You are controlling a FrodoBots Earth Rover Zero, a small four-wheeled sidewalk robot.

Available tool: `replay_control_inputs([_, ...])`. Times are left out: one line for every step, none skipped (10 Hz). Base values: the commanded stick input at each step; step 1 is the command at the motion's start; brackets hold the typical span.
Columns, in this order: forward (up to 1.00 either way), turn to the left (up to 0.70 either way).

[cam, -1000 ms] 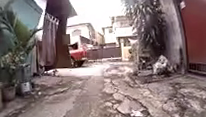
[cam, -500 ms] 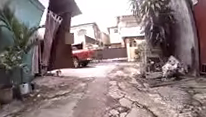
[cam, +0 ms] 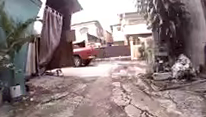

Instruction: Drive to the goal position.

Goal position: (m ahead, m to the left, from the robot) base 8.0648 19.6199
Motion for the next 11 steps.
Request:
replay_control_inputs([0.50, 0.00])
replay_control_inputs([0.50, 0.00])
replay_control_inputs([0.50, 0.00])
replay_control_inputs([0.50, 0.00])
replay_control_inputs([0.50, 0.00])
replay_control_inputs([0.50, 0.00])
replay_control_inputs([0.50, 0.00])
replay_control_inputs([0.50, 0.00])
replay_control_inputs([0.50, 0.00])
replay_control_inputs([0.50, 0.00])
replay_control_inputs([0.50, 0.00])
